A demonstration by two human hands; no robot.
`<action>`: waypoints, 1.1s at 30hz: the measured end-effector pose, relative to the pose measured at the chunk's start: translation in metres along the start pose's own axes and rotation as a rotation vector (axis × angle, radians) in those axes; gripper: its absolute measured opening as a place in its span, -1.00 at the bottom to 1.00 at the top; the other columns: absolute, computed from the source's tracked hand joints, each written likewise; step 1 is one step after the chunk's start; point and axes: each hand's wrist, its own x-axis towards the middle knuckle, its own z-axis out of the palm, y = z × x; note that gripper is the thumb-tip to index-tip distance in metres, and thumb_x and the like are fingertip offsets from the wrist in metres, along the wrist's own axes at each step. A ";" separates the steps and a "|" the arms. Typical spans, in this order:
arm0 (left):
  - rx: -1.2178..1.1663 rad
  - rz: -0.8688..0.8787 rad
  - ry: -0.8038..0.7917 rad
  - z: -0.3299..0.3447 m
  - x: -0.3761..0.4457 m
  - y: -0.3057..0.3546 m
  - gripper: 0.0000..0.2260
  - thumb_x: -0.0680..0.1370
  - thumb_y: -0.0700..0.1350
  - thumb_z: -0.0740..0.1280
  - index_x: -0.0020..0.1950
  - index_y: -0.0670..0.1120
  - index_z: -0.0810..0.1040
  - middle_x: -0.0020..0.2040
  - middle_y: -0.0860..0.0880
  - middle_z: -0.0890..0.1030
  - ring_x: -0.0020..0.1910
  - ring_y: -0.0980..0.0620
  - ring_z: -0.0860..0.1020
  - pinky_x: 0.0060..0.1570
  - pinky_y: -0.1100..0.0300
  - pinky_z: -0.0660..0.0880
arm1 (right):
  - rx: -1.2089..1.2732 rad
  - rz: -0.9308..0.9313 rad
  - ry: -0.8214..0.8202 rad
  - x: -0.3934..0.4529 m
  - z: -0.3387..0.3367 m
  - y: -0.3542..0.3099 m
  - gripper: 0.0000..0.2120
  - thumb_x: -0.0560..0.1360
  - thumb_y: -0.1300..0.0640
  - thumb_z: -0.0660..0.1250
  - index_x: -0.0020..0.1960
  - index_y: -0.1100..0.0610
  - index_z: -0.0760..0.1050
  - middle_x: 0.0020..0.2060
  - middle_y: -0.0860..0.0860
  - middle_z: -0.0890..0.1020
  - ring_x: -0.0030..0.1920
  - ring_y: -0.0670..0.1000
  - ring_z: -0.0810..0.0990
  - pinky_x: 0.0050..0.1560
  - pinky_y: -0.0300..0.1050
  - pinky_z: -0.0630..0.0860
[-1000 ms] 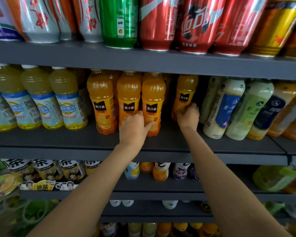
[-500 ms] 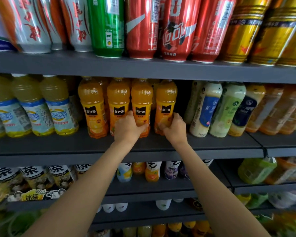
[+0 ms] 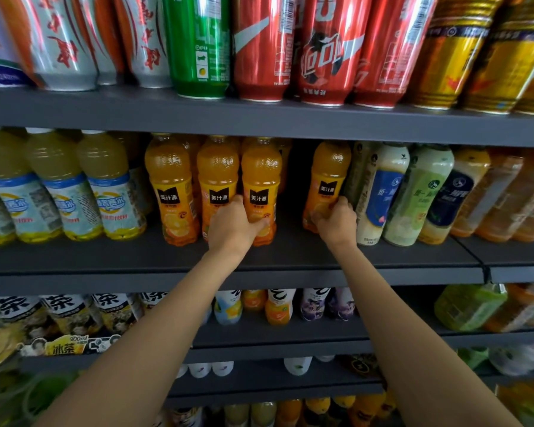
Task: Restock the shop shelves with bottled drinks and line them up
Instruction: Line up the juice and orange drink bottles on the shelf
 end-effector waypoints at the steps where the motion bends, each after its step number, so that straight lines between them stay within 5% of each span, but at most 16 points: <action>1: 0.009 0.006 0.006 0.000 0.000 0.000 -0.57 0.42 0.06 0.43 0.18 -0.12 0.47 0.14 -0.09 0.59 0.13 -0.10 0.55 0.13 -0.02 0.49 | 0.004 -0.010 -0.001 -0.001 0.000 0.001 -0.56 0.47 0.18 0.36 0.25 0.34 0.31 0.22 0.26 0.45 0.23 0.26 0.43 0.18 0.07 0.37; 14: 0.163 0.036 0.047 -0.003 -0.002 0.002 -0.58 0.44 0.11 0.39 0.15 -0.14 0.45 0.11 -0.11 0.59 0.09 -0.11 0.56 0.02 0.06 0.48 | -0.031 0.035 0.054 0.008 0.007 -0.004 -0.57 0.50 0.17 0.33 0.26 0.34 0.27 0.23 0.27 0.42 0.23 0.27 0.42 0.16 0.07 0.38; 19: 0.206 0.068 0.066 -0.002 -0.005 0.003 -0.59 0.46 0.11 0.37 0.15 -0.16 0.44 0.13 -0.12 0.58 0.10 -0.11 0.55 0.03 0.07 0.47 | -0.005 0.091 0.128 0.004 0.016 -0.004 -0.40 0.46 0.25 0.37 0.38 0.34 0.14 0.31 0.27 0.33 0.32 0.25 0.35 0.31 0.04 0.30; 21: 0.233 0.089 0.075 -0.001 -0.005 0.002 -0.57 0.47 0.12 0.35 0.16 -0.16 0.43 0.11 -0.12 0.58 0.08 -0.10 0.56 0.00 0.09 0.47 | -0.011 -0.004 0.235 -0.005 0.019 -0.006 -0.35 0.48 0.26 0.34 0.44 0.34 0.07 0.37 0.27 0.26 0.39 0.22 0.27 0.38 0.00 0.23; 24: 0.262 0.118 0.067 -0.002 -0.003 -0.002 -0.55 0.47 0.15 0.34 0.16 -0.16 0.42 0.07 -0.13 0.60 0.04 -0.10 0.58 -0.03 0.11 0.47 | 0.072 -0.422 0.445 -0.031 0.026 -0.013 -0.54 0.49 0.29 0.30 0.35 0.33 0.29 0.28 0.26 0.39 0.31 0.17 0.38 0.30 -0.11 0.33; 26: 0.262 0.139 0.063 -0.002 -0.001 -0.004 -0.53 0.45 0.16 0.34 0.16 -0.16 0.42 0.07 -0.13 0.61 0.04 -0.09 0.59 -0.01 0.10 0.48 | 0.161 -0.551 0.316 -0.032 0.036 -0.019 -0.64 0.50 0.28 0.31 0.27 0.32 0.38 0.16 0.21 0.50 0.20 0.13 0.49 0.20 -0.17 0.42; 33: 0.242 0.184 0.092 0.002 0.006 -0.012 -0.52 0.44 0.17 0.35 0.18 -0.14 0.43 0.09 -0.11 0.62 0.05 -0.06 0.59 0.02 0.09 0.50 | 0.332 -0.027 -0.089 0.058 0.071 -0.043 -0.50 0.55 0.15 0.26 0.43 0.23 0.20 0.36 0.17 0.39 0.38 0.13 0.35 0.33 -0.06 0.30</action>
